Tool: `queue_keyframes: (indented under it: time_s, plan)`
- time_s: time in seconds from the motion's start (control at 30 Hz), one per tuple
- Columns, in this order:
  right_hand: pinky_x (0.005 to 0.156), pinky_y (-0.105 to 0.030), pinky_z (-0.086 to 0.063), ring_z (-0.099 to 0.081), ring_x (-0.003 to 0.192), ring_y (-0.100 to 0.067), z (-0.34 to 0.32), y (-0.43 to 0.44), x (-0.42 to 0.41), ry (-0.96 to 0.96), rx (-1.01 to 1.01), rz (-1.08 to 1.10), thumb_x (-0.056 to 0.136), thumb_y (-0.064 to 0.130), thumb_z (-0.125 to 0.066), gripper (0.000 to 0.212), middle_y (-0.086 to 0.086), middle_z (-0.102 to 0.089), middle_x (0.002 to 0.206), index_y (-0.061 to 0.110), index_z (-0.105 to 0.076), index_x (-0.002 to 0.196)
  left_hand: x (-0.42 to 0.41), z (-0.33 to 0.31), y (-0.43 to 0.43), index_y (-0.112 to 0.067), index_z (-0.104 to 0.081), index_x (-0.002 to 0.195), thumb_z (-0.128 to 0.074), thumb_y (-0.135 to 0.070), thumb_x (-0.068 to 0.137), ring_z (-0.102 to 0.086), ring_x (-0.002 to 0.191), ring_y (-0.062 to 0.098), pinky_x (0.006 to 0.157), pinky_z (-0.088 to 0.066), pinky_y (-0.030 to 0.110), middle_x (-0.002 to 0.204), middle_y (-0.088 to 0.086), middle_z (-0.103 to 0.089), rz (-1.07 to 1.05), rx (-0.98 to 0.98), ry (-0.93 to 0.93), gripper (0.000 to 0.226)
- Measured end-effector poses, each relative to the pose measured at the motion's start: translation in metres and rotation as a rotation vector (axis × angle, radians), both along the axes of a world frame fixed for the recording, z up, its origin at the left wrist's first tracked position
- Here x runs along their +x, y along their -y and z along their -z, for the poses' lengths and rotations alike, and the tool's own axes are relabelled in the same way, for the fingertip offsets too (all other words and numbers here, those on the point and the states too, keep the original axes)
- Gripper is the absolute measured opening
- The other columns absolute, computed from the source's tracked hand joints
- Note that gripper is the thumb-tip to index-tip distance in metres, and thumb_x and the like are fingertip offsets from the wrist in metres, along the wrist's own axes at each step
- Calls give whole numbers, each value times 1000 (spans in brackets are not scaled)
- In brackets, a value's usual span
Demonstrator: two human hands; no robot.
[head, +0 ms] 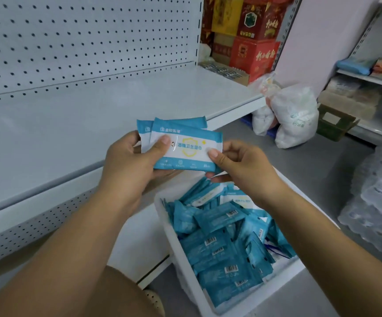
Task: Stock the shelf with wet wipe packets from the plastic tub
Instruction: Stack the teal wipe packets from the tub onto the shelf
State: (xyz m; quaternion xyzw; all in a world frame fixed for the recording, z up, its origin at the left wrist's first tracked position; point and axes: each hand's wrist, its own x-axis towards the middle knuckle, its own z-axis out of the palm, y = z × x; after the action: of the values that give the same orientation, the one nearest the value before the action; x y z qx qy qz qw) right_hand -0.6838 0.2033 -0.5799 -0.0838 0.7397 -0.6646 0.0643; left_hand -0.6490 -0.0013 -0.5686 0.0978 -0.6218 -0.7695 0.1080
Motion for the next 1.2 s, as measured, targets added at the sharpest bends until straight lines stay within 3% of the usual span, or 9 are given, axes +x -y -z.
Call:
queue_keyframes:
  time_s: [0.1, 0.33, 0.57, 0.67, 0.8, 0.9, 1.0, 1.07, 1.2]
  plan:
    - [69, -34, -64, -74, 79, -32, -12, 32, -12, -12, -63, 3, 95, 20, -66, 26, -16, -77, 91, -4, -61, 104, -1, -19, 29, -10, -69, 107, -65, -23, 97, -76, 92, 18, 68, -63, 33, 102, 4, -78, -61, 30, -12, 18]
    - [63, -28, -60, -70, 64, -19, -33, 119, -32, -133, -76, -68, 96, 22, -65, 45, -20, -74, 92, -17, -50, 113, 8, -50, 105, -4, -69, 106, -66, -26, 97, -76, 90, 17, 72, -63, 37, 102, 4, -78, -206, -11, -38, 24]
    - [63, -27, -59, -69, 64, -14, -46, 206, -35, -161, -24, -162, 98, 30, -62, 41, -17, -74, 94, -8, -57, 112, 28, -56, 182, -7, -70, 110, -65, -26, 97, -76, 88, 19, 73, -63, 36, 103, 6, -77, -359, 6, -23, 24]
    - [72, -30, -61, -68, 66, -17, -52, 244, -32, -71, -71, -267, 97, 35, -63, 36, -8, -74, 90, 2, -63, 109, 35, -56, 216, -5, -70, 107, -64, -25, 99, -76, 90, 22, 74, -63, 38, 105, 10, -76, -415, 14, -9, 22]
    - [68, -26, -58, -60, 62, -14, -58, 298, -26, -66, -49, -380, 94, 31, -69, 24, -1, -72, 86, 10, -68, 105, 41, -54, 257, -4, -70, 103, -63, -27, 99, -75, 91, 25, 71, -63, 37, 105, 13, -75, -481, 50, -16, 24]
    - [67, -22, -57, -64, 69, -13, -61, 332, -27, -59, -84, -376, 93, 30, -69, 27, 1, -71, 89, 9, -67, 110, 48, -54, 289, -9, -68, 106, -59, -33, 101, -75, 94, 26, 73, -63, 39, 107, 11, -74, -552, 112, -28, 26]
    - [78, -28, -60, -69, 87, -15, -65, 358, -32, 17, -175, -301, 92, 30, -71, 27, 0, -71, 100, 12, -65, 112, 56, -53, 321, -15, -67, 102, -57, -36, 102, -73, 95, 27, 76, -63, 43, 107, 11, -72, -620, 138, -5, 24]
    - [85, -31, -59, -69, 91, -16, -67, 374, -35, 26, -183, -233, 91, 31, -72, 24, 1, -69, 98, 14, -65, 106, 62, -52, 341, -17, -65, 97, -56, -36, 103, -71, 97, 27, 79, -61, 45, 105, 11, -70, -654, 129, 26, 22]
    - [80, -29, -59, -70, 98, -19, -71, 407, -34, 0, -142, -208, 90, 33, -73, 17, -1, -68, 102, 21, -62, 93, 71, -50, 373, -19, -63, 99, -55, -35, 103, -71, 96, 25, 80, -61, 46, 105, 8, -70, -693, 174, 42, 19]
